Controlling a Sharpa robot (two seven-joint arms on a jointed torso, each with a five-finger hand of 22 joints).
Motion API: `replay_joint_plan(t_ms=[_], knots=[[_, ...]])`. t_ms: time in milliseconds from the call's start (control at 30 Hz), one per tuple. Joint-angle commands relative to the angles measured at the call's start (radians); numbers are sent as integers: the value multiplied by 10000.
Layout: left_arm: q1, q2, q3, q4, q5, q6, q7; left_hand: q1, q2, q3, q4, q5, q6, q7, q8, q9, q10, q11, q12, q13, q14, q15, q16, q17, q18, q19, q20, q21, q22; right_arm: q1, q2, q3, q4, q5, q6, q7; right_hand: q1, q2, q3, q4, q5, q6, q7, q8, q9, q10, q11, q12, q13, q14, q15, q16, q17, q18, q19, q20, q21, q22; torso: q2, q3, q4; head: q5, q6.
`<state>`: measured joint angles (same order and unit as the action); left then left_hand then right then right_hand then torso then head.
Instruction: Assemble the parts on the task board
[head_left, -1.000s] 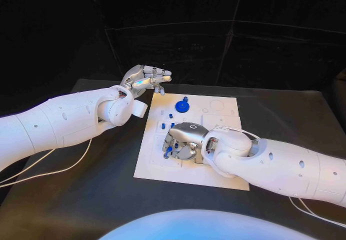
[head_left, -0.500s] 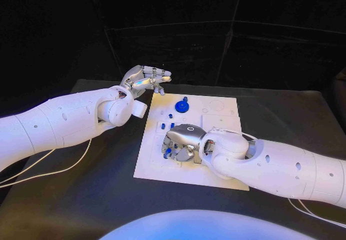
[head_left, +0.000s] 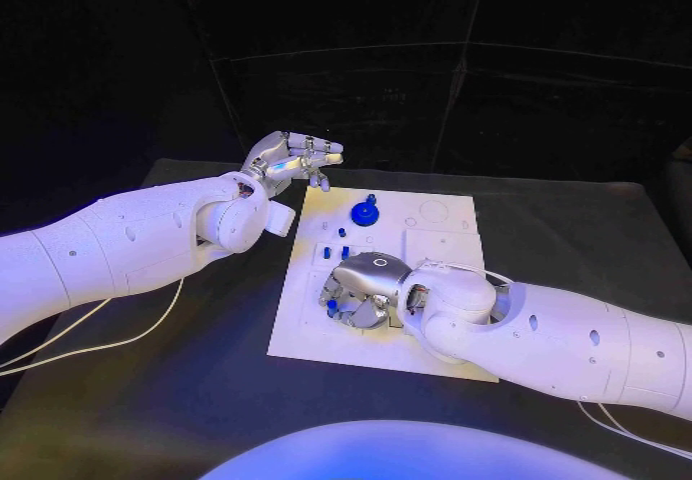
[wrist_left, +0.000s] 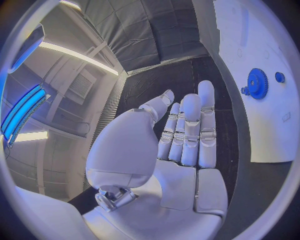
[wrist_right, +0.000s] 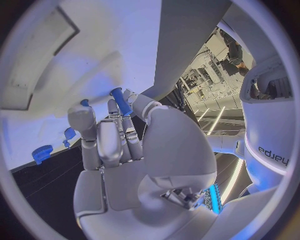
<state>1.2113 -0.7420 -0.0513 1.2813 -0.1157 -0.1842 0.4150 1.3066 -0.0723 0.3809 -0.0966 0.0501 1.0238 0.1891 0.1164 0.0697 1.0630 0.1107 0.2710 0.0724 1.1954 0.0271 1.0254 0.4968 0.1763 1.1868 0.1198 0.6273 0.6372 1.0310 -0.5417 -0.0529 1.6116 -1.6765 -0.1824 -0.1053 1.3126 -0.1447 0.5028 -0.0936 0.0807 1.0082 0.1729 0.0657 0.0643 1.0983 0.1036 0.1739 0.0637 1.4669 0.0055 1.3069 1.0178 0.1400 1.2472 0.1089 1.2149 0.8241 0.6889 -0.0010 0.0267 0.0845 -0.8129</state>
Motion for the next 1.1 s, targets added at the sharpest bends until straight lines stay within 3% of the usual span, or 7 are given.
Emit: replay_joint_plan(t_ms=[33,333,600,767,833,967,1100], knots=[[14,5,8,8,32,110,25,-42,70,-60,10,4,-78,-26,65,-4,-71,20,60,-11,-61,-19,-39,-11,62,-5,33,-37,-12,19,10,5,38,-15,-226,225,-89,-35,-132,13,0,-123,0,-31,4,-96,11,-58,-7,110,90,23,-9,-33,-44,66,-39,-15,2,-1,1,4,-9],[14,-5,8,10,32,114,14,-42,70,-60,10,4,-78,-26,65,-4,-71,20,60,-11,-61,-19,-39,-11,62,-5,33,-37,-12,19,-40,4,66,10,-532,244,-160,-113,-405,58,58,-280,4,-23,13,-465,60,-202,-15,60,129,-42,-153,12,-170,97,-185,-278,1,1,-7,-3,-11],[14,-16,8,3,32,124,-8,-36,77,-77,13,2,-89,-22,78,-2,-86,23,78,-10,-67,-17,-37,-24,62,-1,35,-51,-23,13,-386,5,306,215,-1926,587,-15,-124,-1827,131,187,-1042,-38,5,29,-1613,107,-146,40,-88,173,-297,-626,134,-538,151,-705,-1067,-12,6,-2,-50,31],[14,-33,8,-19,32,119,-16,-36,77,-77,13,2,-89,-22,78,-2,-86,23,78,-10,-67,-17,-37,-24,62,-1,35,-51,-23,29,-1076,39,908,928,-2541,1044,99,9,-2885,294,445,-1279,-61,12,36,-1748,74,280,59,-85,154,-370,-765,143,-508,137,-810,-1189,-35,4,-25,-128,76],[14,-39,7,-24,32,117,-20,-36,77,-77,13,2,-89,-22,78,-2,-86,23,78,-10,-67,-17,-37,-24,62,-1,35,-51,-23,101,-1517,155,1233,1634,-2714,1152,66,90,-3248,414,524,-1231,-28,40,50,-1551,39,513,77,-79,125,-395,-803,142,-464,112,-809,-1177,-35,0,-11,-217,108],[14,-65,3,-19,32,106,-32,-36,77,-77,13,2,-89,-22,78,-2,-86,23,78,-10,-67,-17,-37,-24,62,-1,35,-51,-23,510,-2709,309,1805,3590,-2517,774,-82,439,-3518,683,776,-472,15,378,172,-30,-70,1354,286,41,49,-178,-415,98,-252,63,-630,-900,-38,-2,-38,-390,199],[13,-84,0,0,32,83,-38,-36,77,-77,13,2,-89,-22,78,-2,-86,23,78,-10,-67,-17,-37,-24,62,-1,35,-51,-23,711,-3760,350,2250,4132,-1922,75,-244,502,-3698,878,936,-8,-285,608,228,1291,-438,2020,632,309,-221,485,841,-80,287,-145,-23,187,-69,-27,-86,-505,277]])
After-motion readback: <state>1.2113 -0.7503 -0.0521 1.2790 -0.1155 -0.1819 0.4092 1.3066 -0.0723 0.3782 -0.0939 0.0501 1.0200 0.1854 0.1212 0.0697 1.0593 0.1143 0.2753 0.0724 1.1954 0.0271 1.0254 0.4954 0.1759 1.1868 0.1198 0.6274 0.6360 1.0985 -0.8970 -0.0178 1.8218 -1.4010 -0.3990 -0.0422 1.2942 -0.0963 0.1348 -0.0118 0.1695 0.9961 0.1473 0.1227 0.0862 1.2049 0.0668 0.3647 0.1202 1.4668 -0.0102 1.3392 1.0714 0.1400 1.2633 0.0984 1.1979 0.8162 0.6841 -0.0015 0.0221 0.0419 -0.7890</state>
